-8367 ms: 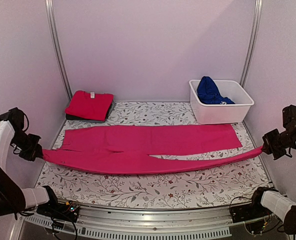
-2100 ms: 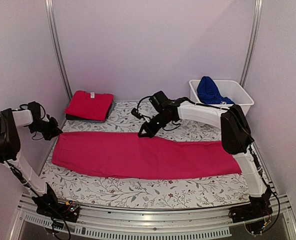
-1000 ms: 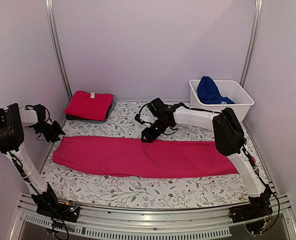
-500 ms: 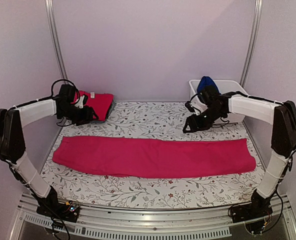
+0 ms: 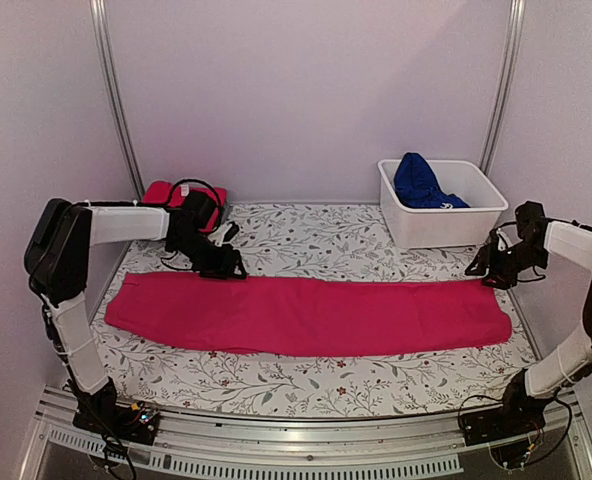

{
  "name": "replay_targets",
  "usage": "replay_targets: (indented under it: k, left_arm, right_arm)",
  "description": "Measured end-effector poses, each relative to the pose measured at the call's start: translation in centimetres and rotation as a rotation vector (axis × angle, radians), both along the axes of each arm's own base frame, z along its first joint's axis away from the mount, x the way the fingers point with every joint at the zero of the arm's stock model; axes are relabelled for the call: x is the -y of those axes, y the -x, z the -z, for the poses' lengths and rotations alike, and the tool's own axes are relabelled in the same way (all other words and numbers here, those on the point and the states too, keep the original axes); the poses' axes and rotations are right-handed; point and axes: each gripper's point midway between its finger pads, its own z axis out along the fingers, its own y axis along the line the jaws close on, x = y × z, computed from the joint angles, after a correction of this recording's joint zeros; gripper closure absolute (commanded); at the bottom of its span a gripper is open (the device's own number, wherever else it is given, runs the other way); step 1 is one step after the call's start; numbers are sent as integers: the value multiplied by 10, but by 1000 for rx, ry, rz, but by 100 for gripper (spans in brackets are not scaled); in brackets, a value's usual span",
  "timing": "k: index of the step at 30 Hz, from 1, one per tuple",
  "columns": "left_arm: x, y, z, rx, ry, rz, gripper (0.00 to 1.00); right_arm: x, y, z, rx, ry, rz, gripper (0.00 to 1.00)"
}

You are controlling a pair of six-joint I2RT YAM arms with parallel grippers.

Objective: Fold and stack the mixed laundry pile
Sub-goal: Move the rectangle-folded trousers to the center of the board.

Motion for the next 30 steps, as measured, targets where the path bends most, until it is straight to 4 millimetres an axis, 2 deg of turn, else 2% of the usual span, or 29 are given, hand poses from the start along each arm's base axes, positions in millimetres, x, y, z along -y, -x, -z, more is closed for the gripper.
replay_targets:
  k: [5, 6, 11, 15, 20, 22, 25, 27, 28, 30]
  left_arm:
    - [-3, -3, 17, -32, -36, -6, 41]
    - [-3, -7, 22, -37, -50, -9, 41]
    - [-7, -24, 32, -42, -76, -30, 41]
    - [-17, -40, 40, -59, -69, -69, 39]
    - [-31, -59, 22, 12, -65, -96, 34]
    - [-35, -53, 5, 64, -65, -84, 34]
    - [-28, -28, -39, 178, -46, -17, 35]
    - [-15, -3, -74, 271, -19, 57, 35]
    - [-6, 10, -89, 322, -6, 101, 35]
    - [10, 37, -105, 380, 13, 182, 37]
  right_arm:
    - [20, 2, 19, -27, -21, 79, 45]
    - [28, -3, 38, -60, -39, 106, 46]
    - [34, -18, 78, -131, -71, 123, 46]
    - [41, -42, 76, -97, -74, 135, 47]
    - [32, -52, 62, -49, -93, 104, 47]
    - [17, -52, 40, 7, -94, 60, 47]
    - [-34, -45, -18, 162, -105, -76, 47]
    - [-93, -31, -68, 306, -129, -240, 48]
    - [-116, -23, -83, 352, -143, -307, 49]
    - [-175, 6, -110, 432, -183, -486, 50]
